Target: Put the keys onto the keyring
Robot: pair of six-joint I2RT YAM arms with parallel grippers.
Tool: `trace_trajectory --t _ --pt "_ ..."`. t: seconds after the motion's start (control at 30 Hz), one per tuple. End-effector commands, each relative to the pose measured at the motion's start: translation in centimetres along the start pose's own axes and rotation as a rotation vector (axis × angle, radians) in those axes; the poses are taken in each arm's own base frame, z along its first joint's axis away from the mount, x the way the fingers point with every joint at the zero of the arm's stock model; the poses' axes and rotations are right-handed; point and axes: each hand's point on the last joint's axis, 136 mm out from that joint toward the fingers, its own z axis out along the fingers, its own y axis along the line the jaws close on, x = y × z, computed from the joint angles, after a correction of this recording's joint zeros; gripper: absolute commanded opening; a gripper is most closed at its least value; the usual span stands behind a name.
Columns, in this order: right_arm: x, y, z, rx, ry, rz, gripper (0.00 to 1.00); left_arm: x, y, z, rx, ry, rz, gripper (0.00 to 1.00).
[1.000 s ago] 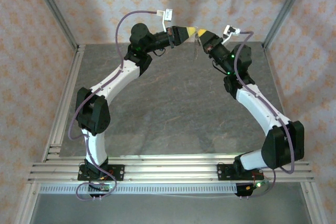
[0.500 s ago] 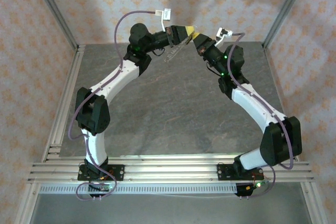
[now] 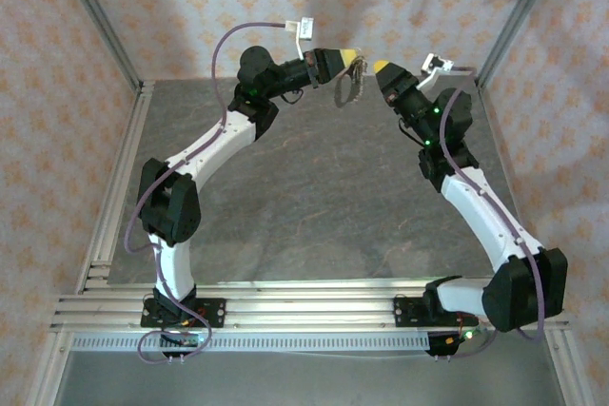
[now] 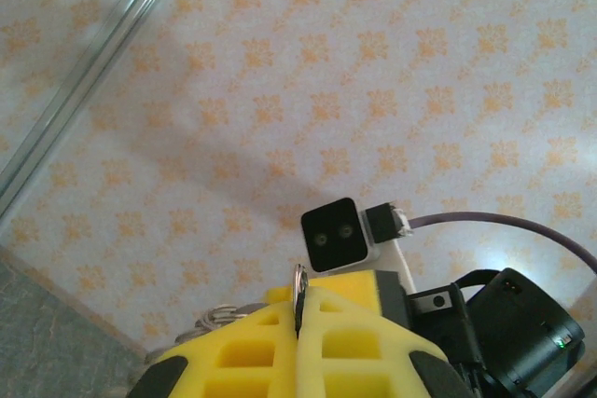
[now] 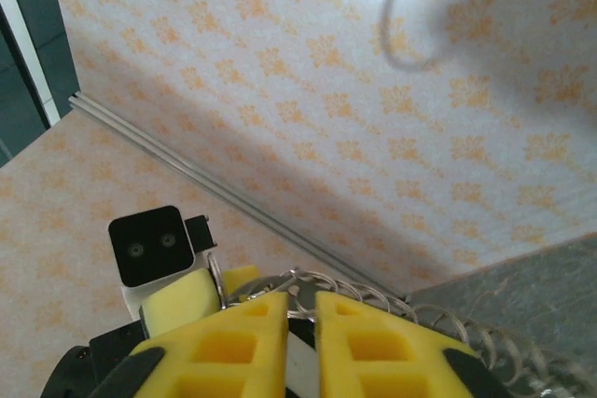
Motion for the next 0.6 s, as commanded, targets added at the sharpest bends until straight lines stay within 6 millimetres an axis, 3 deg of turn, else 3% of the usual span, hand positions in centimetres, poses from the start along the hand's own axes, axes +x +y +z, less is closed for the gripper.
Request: trace_trajectory --t 0.0,0.17,0.57 --pt "-1.5 3.0 -0.1 -0.063 -0.021 -0.058 0.2 -1.5 -2.7 -0.3 0.055 -0.055 0.057 0.0" --pt "-1.8 4.8 1.0 -0.148 0.004 -0.042 0.25 -1.4 -2.7 -0.2 0.056 -0.054 0.055 0.0" --pt "-0.2 5.3 3.5 -0.195 0.068 -0.01 0.26 -1.3 -2.8 0.0 0.057 -0.048 0.058 0.0"
